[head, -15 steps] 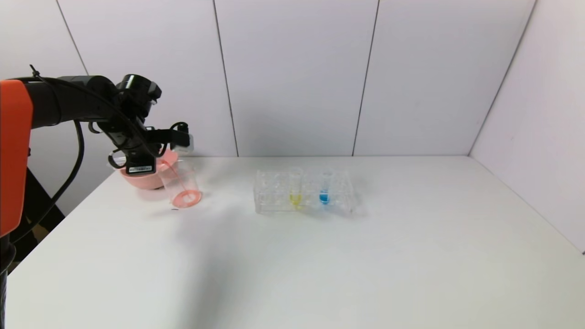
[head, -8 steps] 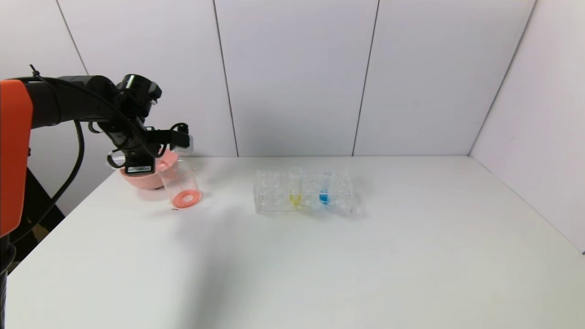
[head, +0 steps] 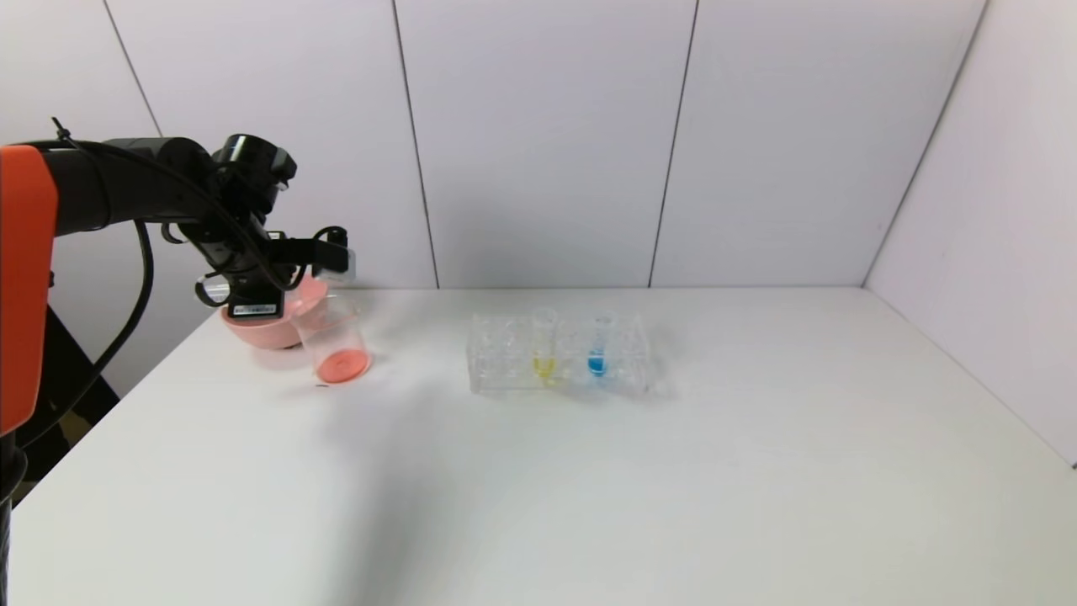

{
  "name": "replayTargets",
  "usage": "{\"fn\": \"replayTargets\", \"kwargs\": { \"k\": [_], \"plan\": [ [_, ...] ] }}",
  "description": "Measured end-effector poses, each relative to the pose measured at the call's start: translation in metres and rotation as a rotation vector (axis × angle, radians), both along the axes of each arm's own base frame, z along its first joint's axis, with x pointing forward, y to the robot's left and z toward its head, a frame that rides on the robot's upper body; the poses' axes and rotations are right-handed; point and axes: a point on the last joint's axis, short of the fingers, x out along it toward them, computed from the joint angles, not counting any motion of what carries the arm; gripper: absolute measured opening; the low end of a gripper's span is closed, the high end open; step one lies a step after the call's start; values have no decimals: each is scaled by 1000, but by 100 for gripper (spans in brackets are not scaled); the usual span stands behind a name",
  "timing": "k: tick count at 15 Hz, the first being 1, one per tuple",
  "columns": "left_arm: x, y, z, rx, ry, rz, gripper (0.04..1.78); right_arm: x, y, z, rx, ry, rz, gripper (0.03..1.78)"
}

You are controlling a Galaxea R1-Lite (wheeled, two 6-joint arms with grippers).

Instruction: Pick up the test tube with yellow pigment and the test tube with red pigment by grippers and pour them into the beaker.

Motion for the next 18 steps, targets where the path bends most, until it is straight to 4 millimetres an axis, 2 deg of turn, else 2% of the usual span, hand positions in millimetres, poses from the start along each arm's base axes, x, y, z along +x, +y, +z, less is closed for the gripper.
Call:
{"fn": "replayTargets", "kwargs": {
  "k": [18],
  "plan": [
    [-2,0,3,83,22,-66,49,0,0,0,0,0,-1,11]
  ]
}}
